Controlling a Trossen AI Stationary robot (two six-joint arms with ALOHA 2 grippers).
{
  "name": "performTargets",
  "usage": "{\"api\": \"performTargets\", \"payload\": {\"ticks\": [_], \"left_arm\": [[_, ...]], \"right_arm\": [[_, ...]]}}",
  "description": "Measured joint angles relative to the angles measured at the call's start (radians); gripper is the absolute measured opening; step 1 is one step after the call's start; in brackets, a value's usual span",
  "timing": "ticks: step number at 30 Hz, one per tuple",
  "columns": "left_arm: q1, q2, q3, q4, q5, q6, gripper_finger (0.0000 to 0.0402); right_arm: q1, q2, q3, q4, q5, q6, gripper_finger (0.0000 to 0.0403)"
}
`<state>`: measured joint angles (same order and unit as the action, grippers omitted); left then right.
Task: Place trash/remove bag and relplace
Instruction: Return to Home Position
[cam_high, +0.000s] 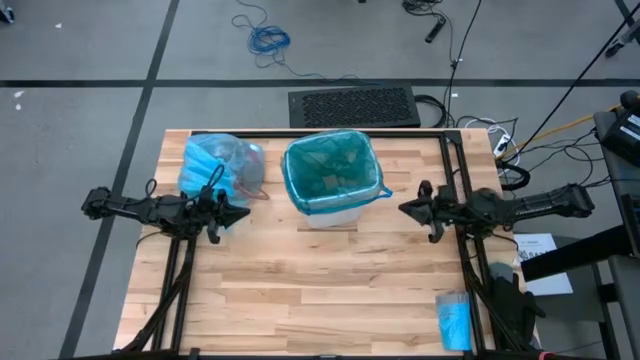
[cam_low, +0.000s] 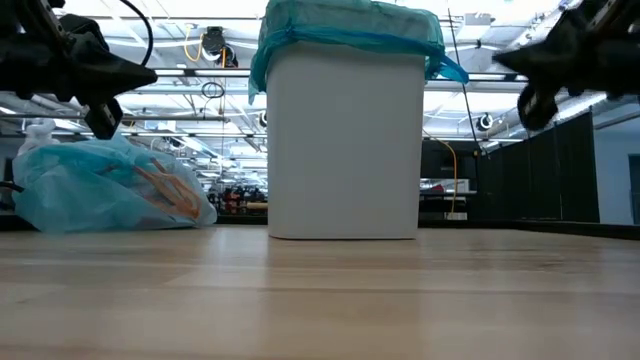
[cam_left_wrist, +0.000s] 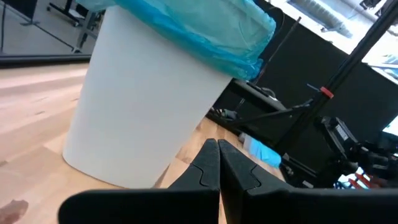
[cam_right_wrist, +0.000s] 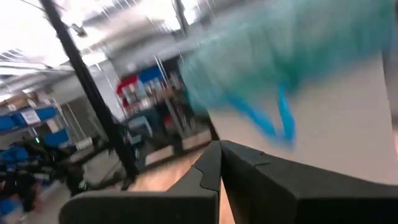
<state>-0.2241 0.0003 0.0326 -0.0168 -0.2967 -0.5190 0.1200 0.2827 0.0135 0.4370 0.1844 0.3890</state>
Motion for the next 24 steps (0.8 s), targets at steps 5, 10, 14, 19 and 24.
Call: {"api": "performTargets", "payload": {"ticks": [5,10,14,19,24], "left_arm": [[0.000,0.000,0.000,-0.001,-0.018,0.009,0.0000],[0.000,0.005,0.000,-0.003,0.004,0.004,0.0000],[0.000,0.005,0.000,-0.002,0.004,0.004,0.0000],[0.000,0.005,0.000,-0.003,0.004,0.004,0.0000],[0.000,0.006,0.000,-0.002,0.005,0.004,0.0000]], "right_arm": [[0.000,-0.078,0.000,-0.005,-0.028,-0.137,0.0000],[0.000,-0.161,0.000,-0.079,-0.141,-0.123,0.0000],[0.000,-0.204,0.000,-0.084,-0.244,-0.121,0.0000],[0.000,-0.220,0.000,-0.144,-0.262,-0.116,0.0000],[0.000,-0.220,0.000,-0.195,-0.263,-0.113,0.0000]]}}
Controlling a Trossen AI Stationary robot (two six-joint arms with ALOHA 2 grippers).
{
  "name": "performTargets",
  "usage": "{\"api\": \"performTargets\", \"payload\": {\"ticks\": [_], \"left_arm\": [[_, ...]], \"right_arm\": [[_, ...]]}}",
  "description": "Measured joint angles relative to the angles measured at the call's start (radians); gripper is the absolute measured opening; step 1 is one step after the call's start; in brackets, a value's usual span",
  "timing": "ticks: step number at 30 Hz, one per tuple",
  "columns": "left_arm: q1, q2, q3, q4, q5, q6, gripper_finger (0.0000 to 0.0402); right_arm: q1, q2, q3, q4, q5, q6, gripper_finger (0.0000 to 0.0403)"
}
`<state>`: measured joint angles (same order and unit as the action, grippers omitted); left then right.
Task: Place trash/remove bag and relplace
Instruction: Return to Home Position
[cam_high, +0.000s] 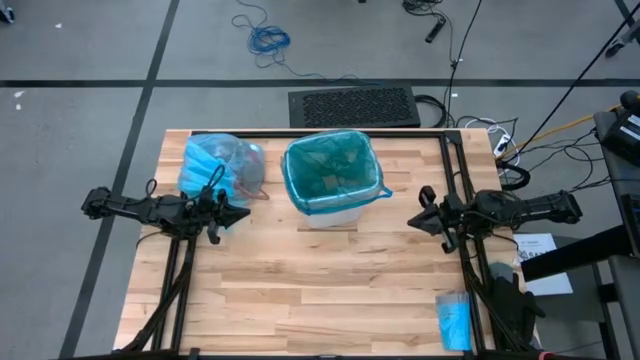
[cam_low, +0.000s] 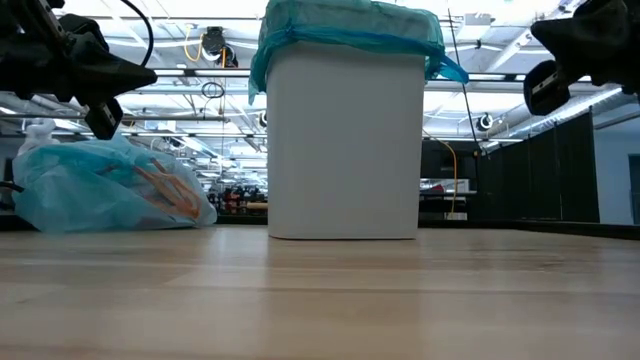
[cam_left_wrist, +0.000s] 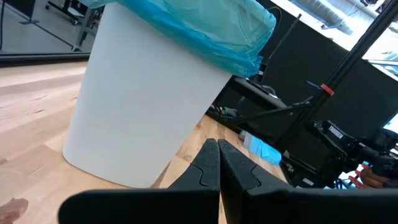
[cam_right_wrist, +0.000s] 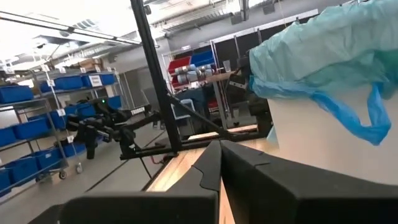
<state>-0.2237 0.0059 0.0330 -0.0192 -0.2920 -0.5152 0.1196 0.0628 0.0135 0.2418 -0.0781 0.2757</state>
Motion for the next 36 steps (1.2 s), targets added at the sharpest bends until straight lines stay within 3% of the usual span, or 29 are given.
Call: {"api": "performTargets", "payload": {"ticks": [16,36], "left_arm": [[0.000,0.000,0.000,0.001,0.001,-0.001,0.0000],[0.000,0.000,0.000,0.002,0.001,-0.001,0.0000]], "right_arm": [[0.000,0.001,0.000,-0.218,0.003,0.000,0.0000],[0.000,0.003,0.000,-0.216,0.003,0.000,0.0000]]}}
